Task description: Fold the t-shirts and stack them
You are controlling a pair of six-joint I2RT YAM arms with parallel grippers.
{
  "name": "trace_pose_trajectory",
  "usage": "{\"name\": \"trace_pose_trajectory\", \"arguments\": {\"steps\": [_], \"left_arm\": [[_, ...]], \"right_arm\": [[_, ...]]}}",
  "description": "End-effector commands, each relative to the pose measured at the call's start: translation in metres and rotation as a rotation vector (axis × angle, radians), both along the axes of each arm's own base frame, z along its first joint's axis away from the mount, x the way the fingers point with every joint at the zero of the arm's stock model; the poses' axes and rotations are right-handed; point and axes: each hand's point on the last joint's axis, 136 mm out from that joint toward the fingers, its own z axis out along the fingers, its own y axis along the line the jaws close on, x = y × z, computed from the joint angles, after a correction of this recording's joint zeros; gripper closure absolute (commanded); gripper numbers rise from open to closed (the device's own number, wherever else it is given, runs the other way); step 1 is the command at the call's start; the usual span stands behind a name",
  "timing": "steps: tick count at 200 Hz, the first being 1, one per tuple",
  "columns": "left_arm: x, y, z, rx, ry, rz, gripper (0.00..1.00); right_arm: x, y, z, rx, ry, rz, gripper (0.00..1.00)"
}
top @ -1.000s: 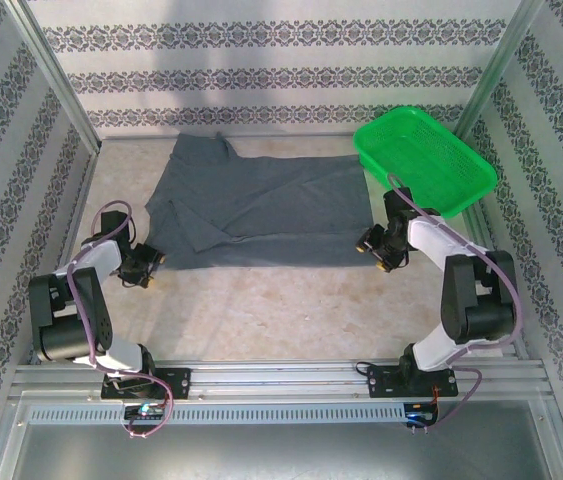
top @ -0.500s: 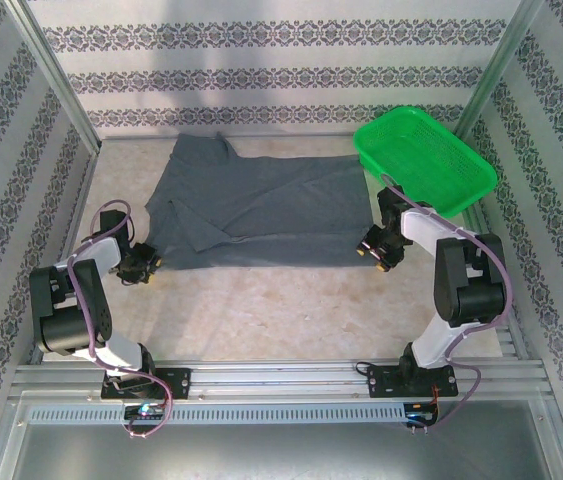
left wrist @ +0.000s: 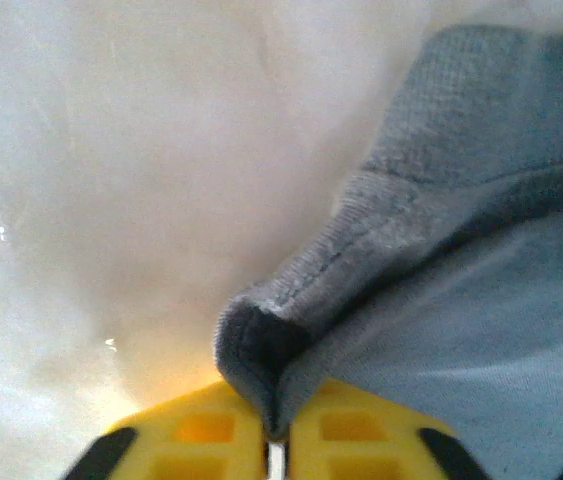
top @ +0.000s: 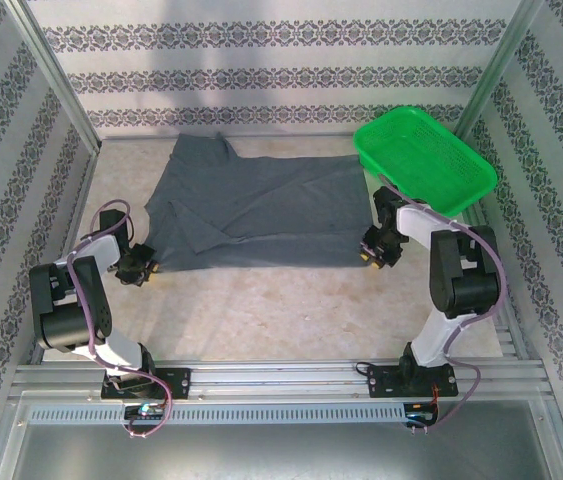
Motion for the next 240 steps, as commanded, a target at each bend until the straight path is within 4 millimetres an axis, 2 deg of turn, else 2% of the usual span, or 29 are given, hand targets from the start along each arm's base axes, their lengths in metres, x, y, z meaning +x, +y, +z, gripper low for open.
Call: {"name": "trace_pose_trajectory", "arguments": {"steps": [1, 14, 26, 42, 59, 69, 83, 97, 110, 123, 147, 176, 205, 240], "left_arm": [[0.056, 0.012, 0.008, 0.05, -0.192, -0.043, 0.99], [0.066, 0.013, 0.021, 0.055, -0.22, -0.048, 1.0], [0.081, 0.016, 0.042, 0.057, -0.264, -0.046, 1.0], [0.109, 0.02, 0.081, 0.058, -0.347, -0.041, 1.0], [0.14, 0.027, 0.135, 0.076, -0.451, -0.039, 1.0], [0.148, 0.03, 0.161, 0.088, -0.492, -0.034, 1.0], [0.147, 0.031, 0.187, 0.106, -0.523, -0.033, 1.0], [0.131, 0.03, 0.194, 0.128, -0.505, -0.028, 1.0], [0.107, 0.028, 0.18, 0.138, -0.458, -0.015, 1.0], [0.079, 0.023, 0.154, 0.132, -0.39, 0.002, 1.0], [0.023, 0.015, 0.103, 0.119, -0.241, 0.052, 1.0], [-0.035, 0.012, 0.061, 0.145, -0.084, 0.092, 1.0], [-0.073, 0.004, 0.029, 0.126, 0.029, 0.115, 1.0], [-0.103, 0.004, 0.016, 0.145, 0.114, 0.167, 1.0]], "right_arm": [[0.017, 0.006, -0.001, -0.006, -0.033, -0.001, 0.98], [0.032, 0.002, 0.016, -0.025, -0.084, 0.006, 1.0], [0.05, 0.001, 0.04, -0.04, -0.144, 0.025, 1.0], [0.076, -0.002, 0.075, -0.055, -0.207, 0.042, 1.0], [0.099, -0.009, 0.11, -0.055, -0.256, 0.036, 1.0], [0.108, -0.013, 0.129, -0.055, -0.294, 0.028, 1.0], [0.112, -0.016, 0.147, -0.046, -0.326, 0.013, 1.0], [0.106, -0.013, 0.153, -0.029, -0.337, 0.015, 1.0], [0.092, -0.009, 0.145, -0.008, -0.313, 0.012, 1.0], [0.075, -0.006, 0.131, 0.012, -0.292, 0.002, 1.0], [0.032, -0.007, 0.094, 0.017, -0.213, -0.018, 1.0], [-0.016, -0.013, 0.052, -0.007, -0.107, -0.017, 1.0], [-0.051, -0.018, 0.023, -0.031, 0.0, -0.001, 1.0], [-0.076, -0.027, 0.012, -0.082, 0.076, 0.01, 1.0]]}}
